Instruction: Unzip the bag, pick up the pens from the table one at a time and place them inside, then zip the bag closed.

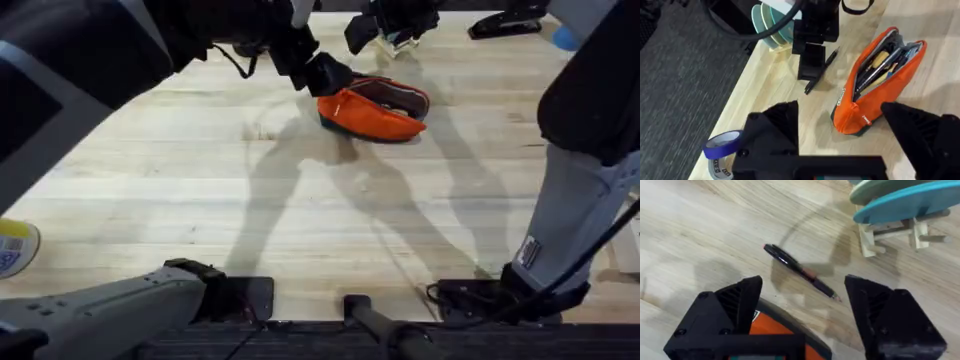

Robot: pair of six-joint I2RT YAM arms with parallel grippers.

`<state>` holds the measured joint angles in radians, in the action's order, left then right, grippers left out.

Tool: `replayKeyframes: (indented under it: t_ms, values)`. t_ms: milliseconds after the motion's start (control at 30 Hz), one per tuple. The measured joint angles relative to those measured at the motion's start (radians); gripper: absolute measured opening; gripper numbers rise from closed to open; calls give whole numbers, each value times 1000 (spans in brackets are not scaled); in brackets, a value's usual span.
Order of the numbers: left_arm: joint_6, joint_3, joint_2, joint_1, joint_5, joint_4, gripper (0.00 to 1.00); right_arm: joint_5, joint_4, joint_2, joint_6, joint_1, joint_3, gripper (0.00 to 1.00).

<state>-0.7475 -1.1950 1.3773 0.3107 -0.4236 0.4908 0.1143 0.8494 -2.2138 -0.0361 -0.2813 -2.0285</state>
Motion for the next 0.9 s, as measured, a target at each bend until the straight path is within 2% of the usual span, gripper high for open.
replayKeyframes:
  t_ms: [633, 900]
  values:
    - [0, 0, 0, 0, 0, 0, 995, -5, 49, -86, -3, -30, 0, 996]
    - [0, 0, 0, 0, 0, 0, 993, -44, 48, -105, -25, -30, 0, 996]
